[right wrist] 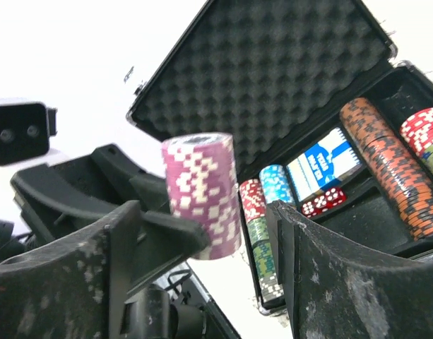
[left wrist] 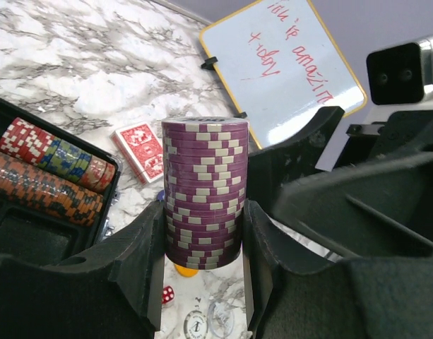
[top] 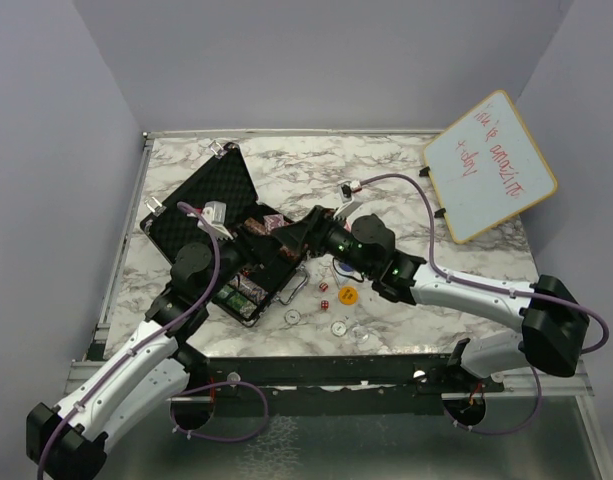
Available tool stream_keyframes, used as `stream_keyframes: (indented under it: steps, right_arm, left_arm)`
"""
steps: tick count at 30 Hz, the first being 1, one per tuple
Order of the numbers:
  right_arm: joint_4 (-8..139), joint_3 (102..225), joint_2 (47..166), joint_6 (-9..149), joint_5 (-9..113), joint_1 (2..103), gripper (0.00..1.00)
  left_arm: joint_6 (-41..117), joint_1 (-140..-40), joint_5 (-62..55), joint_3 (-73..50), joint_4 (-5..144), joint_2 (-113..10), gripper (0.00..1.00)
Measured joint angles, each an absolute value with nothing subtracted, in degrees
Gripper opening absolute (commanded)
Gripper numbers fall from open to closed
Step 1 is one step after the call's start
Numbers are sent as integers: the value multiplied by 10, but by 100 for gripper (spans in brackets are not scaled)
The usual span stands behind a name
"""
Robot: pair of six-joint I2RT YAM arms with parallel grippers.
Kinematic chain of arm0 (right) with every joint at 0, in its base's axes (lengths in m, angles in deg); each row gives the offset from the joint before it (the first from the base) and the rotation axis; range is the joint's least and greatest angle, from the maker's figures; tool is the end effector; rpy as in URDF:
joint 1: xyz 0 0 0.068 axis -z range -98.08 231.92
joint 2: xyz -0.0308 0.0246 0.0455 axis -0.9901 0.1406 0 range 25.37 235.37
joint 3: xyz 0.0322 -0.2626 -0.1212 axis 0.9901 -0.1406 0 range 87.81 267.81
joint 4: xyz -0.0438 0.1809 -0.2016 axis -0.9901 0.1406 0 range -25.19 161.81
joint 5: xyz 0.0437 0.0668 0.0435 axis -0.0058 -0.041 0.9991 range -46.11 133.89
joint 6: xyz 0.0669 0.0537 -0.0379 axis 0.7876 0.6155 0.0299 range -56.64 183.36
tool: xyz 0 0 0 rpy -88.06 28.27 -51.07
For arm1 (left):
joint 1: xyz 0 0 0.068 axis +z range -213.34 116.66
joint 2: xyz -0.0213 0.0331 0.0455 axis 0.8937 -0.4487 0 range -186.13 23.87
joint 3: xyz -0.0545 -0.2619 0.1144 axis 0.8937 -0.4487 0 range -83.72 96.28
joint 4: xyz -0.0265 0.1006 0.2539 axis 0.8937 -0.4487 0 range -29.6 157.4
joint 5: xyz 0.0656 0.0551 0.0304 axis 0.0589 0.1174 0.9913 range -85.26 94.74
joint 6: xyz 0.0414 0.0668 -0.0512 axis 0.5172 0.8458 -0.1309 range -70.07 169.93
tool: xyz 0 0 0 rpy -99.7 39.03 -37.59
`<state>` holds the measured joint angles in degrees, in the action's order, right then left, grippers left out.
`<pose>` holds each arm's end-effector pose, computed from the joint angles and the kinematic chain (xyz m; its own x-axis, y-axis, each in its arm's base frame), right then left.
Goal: Pack up texas hold em set
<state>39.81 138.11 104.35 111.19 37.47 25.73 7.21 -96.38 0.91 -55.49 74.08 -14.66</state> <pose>0.2190 0.3101 0.3094 -0.5899 0.4428 -0.6753 -0.4863 0.4728 0.7348 0.1832 -0.1260 0.2924 -0.4459 -0.5176 -0.7303 0.4048 0.6110 -0.6803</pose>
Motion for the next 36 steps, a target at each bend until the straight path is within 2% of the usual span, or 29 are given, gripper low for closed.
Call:
stream_keyframes:
  steps: [6,15,20,24,26,27,28,30,31,33,36]
  right_arm:
    - [419,1423,1071,1109,361,259,70]
    - [438,1453,1100,1099,390,259,43]
    - [452,1469,1104,1094,410,260,39]
    - [463,1489,1115,1082,421,260,40]
    - [472,1502,1123,1072,429,260,35]
    - [478,1509,1127,1068,432,261,30]
    - [482,1517,1132,1063,436,261,26]
    - [487,1530,1141,1056,440,261,20]
    - [491,1536,1145,1053,442,261,19]
    - [506,1552,1151,1047,444,261,18]
    - [542,1584,1166,1031,440,262,17]
  left_arm:
    - [64,-972,5,-566,755,-127,0]
    - [54,-972,3,-582,763,-118,0]
    - [50,-972,8,-584,762,-105,0]
    - [49,-971,19,-584,759,-99,6]
    - [49,-971,27,-584,754,-94,10]
    - [49,-971,32,-584,749,-90,14]
    - [49,-970,37,-584,747,-88,24]
    - [48,-969,45,-584,745,-84,65]
    - [48,-968,49,-584,744,-83,75]
    - [48,-968,52,-583,741,-80,88]
    - [47,-974,61,-580,716,-63,98]
